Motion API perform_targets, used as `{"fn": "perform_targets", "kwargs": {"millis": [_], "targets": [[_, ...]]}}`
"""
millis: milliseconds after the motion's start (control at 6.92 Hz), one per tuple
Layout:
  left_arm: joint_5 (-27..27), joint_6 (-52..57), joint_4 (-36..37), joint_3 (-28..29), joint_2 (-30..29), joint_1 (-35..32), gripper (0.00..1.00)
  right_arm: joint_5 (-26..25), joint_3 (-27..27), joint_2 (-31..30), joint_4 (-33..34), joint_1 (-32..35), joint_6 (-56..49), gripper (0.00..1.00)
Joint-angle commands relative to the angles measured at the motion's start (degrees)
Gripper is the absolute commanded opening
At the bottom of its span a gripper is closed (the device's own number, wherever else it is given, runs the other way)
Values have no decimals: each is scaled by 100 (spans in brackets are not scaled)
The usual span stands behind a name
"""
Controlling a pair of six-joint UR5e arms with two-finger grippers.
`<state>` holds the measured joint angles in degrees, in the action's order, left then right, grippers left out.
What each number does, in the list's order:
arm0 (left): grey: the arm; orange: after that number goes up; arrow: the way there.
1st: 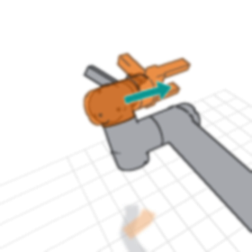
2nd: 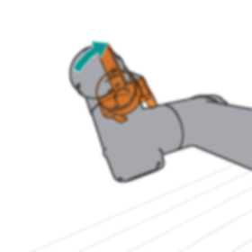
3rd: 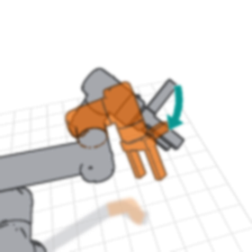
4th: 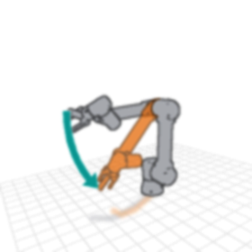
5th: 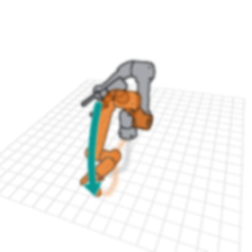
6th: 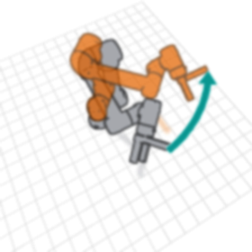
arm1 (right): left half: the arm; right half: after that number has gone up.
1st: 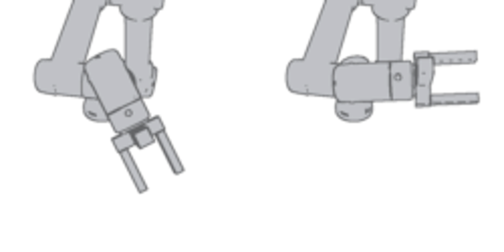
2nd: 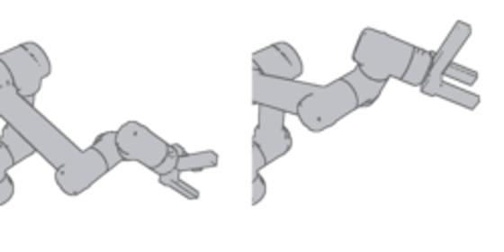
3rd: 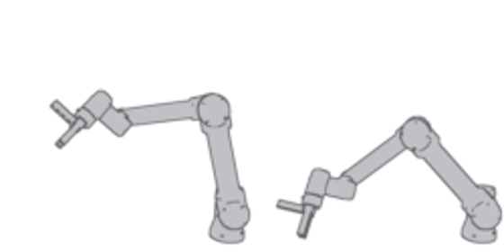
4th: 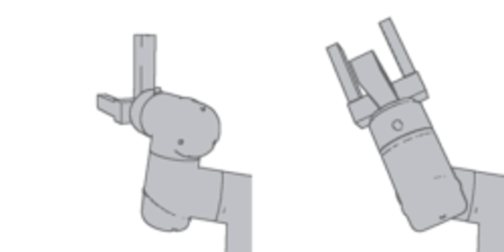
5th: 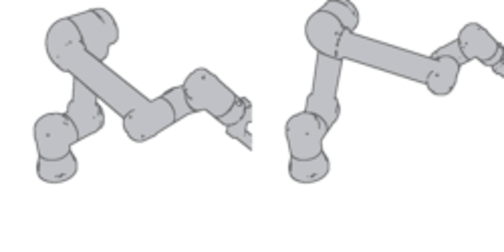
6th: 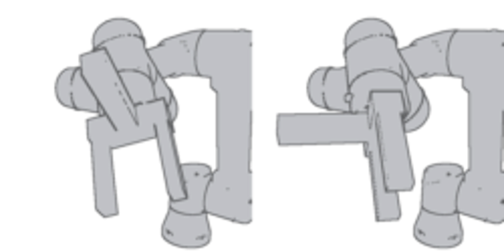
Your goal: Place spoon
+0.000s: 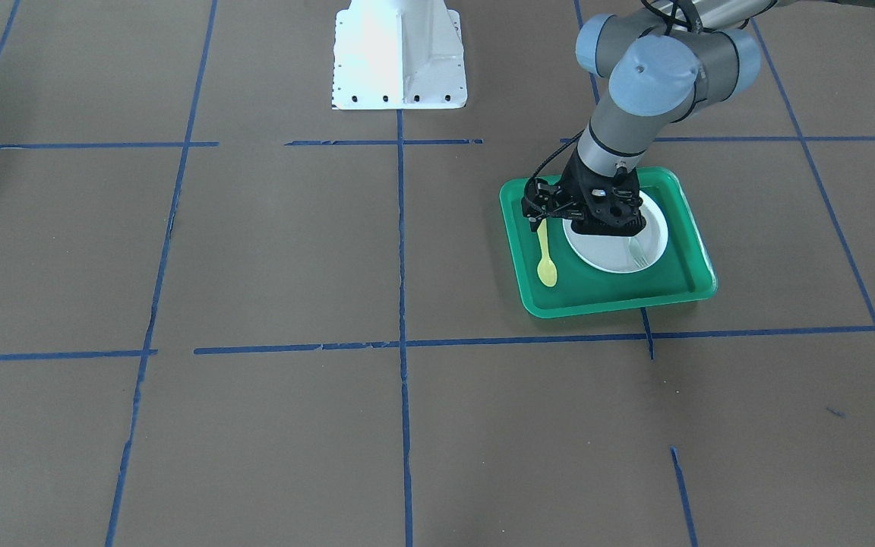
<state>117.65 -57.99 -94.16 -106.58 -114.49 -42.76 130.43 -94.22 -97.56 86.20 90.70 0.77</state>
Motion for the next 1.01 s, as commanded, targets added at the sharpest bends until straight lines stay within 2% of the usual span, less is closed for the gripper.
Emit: {"fn": "perform_targets", "kwargs": {"millis": [0,145,289,578,723,867], "targets": [[178,794,413,-589,127,-949,100,0,0,0,2,0,2,100],[258,1685,703,-644,198,-1319,100,0,0,0,2,0,2,100],[250,2538,854,-601,312,-1410,100,0,0,0,2,0,2,100],[450,4514,777,-287,978,-2337,100,0,0,0,2,0,2,100],[704,5038,724,-49,1459,-2812,100,0,0,0,2,0,2,100],[811,5052,341,197,1908,-3235,100,0,0,0,2,0,2,100]]}}
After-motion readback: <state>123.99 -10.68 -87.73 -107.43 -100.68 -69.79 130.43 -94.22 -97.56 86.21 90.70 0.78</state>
